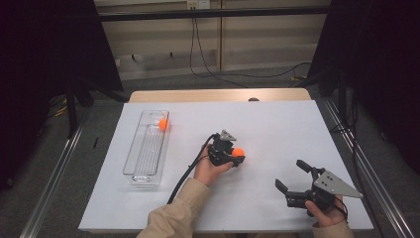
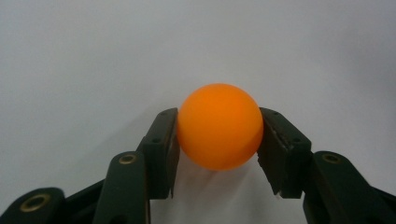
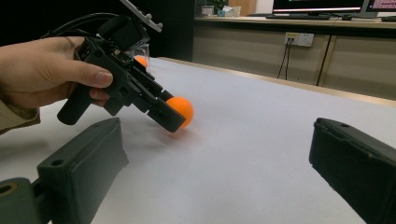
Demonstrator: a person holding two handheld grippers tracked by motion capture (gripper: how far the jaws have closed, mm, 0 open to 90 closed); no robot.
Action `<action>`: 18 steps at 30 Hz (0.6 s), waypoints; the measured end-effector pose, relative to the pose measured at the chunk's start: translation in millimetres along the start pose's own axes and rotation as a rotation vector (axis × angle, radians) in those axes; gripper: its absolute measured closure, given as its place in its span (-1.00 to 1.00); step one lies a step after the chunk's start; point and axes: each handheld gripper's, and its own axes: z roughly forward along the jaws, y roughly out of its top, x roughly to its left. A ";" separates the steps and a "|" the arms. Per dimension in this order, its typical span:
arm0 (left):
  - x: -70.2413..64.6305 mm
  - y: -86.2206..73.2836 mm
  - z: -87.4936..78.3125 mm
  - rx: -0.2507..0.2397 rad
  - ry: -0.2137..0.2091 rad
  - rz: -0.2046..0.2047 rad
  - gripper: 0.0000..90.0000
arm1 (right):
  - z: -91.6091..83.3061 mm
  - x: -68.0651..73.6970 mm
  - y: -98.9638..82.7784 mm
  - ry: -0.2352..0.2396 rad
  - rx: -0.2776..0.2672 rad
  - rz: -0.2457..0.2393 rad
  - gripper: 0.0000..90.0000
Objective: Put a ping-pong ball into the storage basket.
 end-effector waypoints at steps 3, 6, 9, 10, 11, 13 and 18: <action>-1.1 0.3 -1.0 -0.001 -0.003 -0.001 0.13 | -0.2 0.1 0.1 0.000 0.000 0.001 -0.94; -1.2 0.5 -2.0 0.000 -0.005 -0.001 0.13 | -0.3 0.1 0.1 0.001 -0.001 0.001 -0.94; -0.5 0.6 -3.4 0.003 -0.006 -0.005 0.13 | -0.4 0.0 0.1 0.000 -0.001 0.001 -0.94; 0.0 0.4 -4.2 0.000 -0.002 -0.008 0.13 | -0.4 0.0 0.2 0.001 -0.002 0.001 -0.94; 0.0 0.4 -4.2 0.000 -0.002 -0.008 0.13 | -0.4 0.0 0.2 0.001 -0.002 0.001 -0.94; 0.9 0.7 -6.1 0.002 -0.003 -0.008 0.13 | -0.3 0.2 0.2 0.002 -0.001 0.000 -0.94; 0.5 2.4 -11.7 -0.007 -0.011 -0.015 0.13 | -0.4 0.4 0.2 0.002 -0.001 0.001 -0.94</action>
